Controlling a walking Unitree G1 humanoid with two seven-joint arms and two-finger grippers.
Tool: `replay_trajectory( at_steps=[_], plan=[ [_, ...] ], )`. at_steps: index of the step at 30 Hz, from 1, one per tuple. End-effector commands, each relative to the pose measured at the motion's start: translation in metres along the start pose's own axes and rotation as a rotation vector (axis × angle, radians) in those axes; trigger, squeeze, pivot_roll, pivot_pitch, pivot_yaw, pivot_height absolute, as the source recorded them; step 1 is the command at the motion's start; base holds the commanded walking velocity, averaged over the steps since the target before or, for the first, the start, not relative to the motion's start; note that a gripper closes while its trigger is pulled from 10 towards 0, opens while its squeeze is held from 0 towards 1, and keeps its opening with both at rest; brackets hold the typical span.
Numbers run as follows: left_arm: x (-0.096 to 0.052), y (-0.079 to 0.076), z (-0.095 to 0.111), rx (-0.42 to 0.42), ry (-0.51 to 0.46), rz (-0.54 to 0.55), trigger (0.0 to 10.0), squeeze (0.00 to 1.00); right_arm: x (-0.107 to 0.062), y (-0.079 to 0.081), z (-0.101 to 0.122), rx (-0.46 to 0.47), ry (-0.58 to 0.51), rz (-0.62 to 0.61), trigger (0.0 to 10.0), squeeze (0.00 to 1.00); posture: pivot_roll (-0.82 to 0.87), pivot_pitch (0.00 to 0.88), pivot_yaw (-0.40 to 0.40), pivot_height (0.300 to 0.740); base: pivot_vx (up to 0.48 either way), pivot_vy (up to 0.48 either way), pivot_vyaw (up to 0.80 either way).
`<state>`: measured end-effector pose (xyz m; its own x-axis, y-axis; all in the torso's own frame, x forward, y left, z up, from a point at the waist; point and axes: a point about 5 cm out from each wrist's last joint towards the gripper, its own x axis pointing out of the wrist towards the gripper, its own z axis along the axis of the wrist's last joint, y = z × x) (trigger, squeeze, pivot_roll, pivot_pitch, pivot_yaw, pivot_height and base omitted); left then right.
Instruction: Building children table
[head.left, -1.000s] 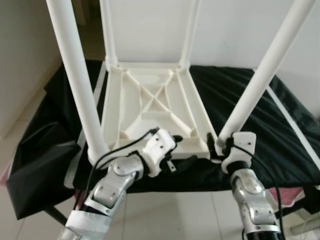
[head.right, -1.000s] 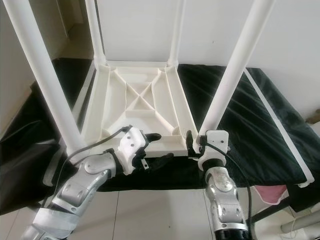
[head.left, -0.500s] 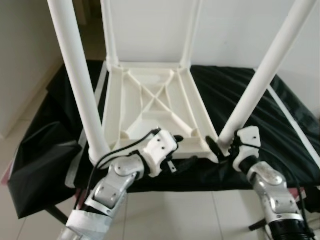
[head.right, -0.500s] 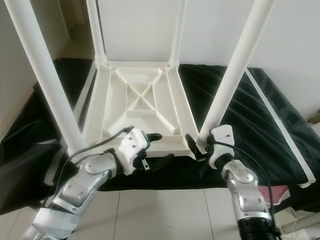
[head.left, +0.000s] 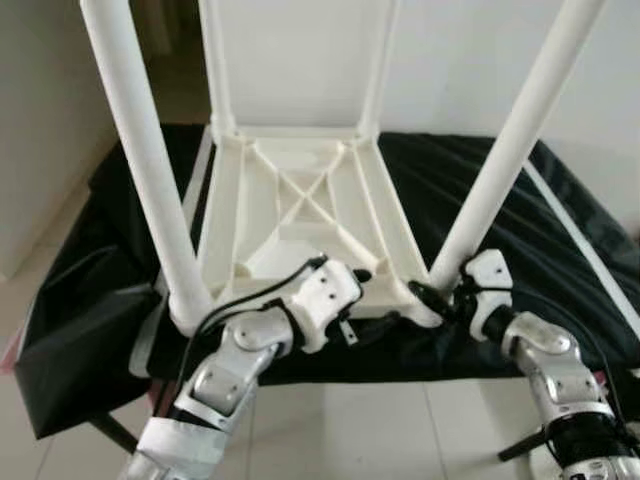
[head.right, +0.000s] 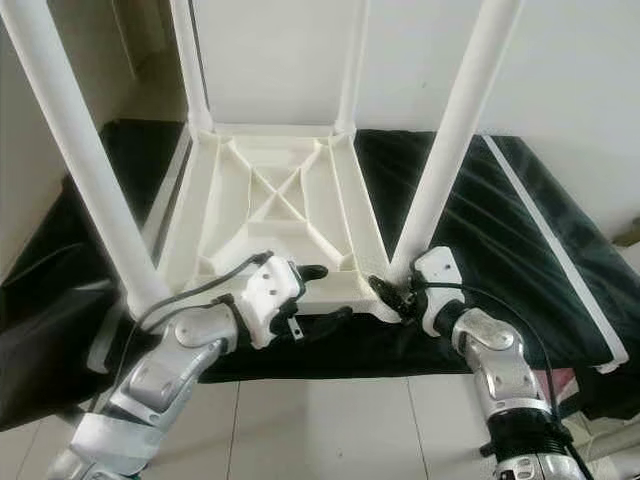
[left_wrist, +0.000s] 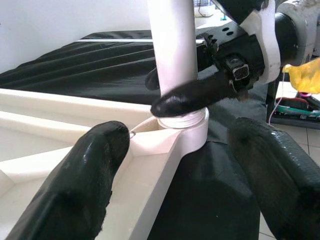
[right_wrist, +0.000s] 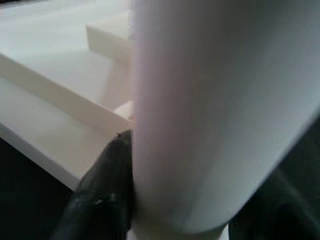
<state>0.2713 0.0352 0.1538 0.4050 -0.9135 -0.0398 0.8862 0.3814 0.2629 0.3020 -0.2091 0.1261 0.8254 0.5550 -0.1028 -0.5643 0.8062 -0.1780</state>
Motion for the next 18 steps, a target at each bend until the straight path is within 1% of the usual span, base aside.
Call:
replay_trajectory(
  at_steps=[1,3,8,9,15,16,17,18],
  plan=[
    [0.0012,0.0006,-0.0019,0.002,0.007,0.025,10.0,0.0,0.0012,0.0023,-0.0017,-0.036,0.027,0.035,0.0,0.0,-0.03,0.01,-0.044,0.74,0.0,0.0,0.0],
    [0.0012,0.0006,-0.0019,0.002,0.007,0.025,10.0,0.0,0.0012,0.0023,-0.0017,-0.036,0.027,0.035,0.0,0.0,-0.03,0.01,-0.044,0.74,0.0,0.0,0.0],
    [0.0011,0.0,-0.0023,-0.002,0.007,0.029,10.0,0.0,-0.0005,-0.0008,-0.0051,0.0,0.029,0.028,0.0,0.0,-0.03,0.013,-0.045,0.74,0.0,0.0,0.0],
    [0.0012,0.0002,-0.0023,-0.003,0.006,0.029,10.0,0.0,0.0002,-0.0013,-0.0065,0.023,0.02,-0.018,10.0,0.0,-0.03,0.016,-0.043,0.74,0.0,0.0,0.0],
    [0.0011,0.0003,-0.0026,-0.004,0.008,0.026,10.0,0.0,0.0012,-0.0019,-0.0073,0.057,-0.001,-0.091,10.0,0.0,-0.03,0.018,-0.039,0.74,0.0,0.0,0.0],
    [0.0014,-0.0002,-0.0028,-0.005,0.008,0.024,10.0,0.0,0.0018,-0.0027,-0.0078,0.07,-0.006,-0.131,10.0,0.0,-0.03,0.02,-0.038,0.74,0.0,0.0,0.0],
    [0.0014,-0.0002,-0.0028,-0.005,0.008,0.024,10.0,0.0,0.0018,-0.0027,-0.0078,0.07,-0.006,-0.131,10.0,0.0,-0.03,0.02,-0.038,0.74,0.0,0.0,0.0],
    [0.0016,-0.0006,-0.0028,-0.005,0.008,0.022,10.0,0.0,0.0024,-0.003,-0.0077,0.076,-0.012,-0.164,10.0,0.0,-0.03,0.02,-0.037,0.74,0.0,0.0,0.0]
  ],
)
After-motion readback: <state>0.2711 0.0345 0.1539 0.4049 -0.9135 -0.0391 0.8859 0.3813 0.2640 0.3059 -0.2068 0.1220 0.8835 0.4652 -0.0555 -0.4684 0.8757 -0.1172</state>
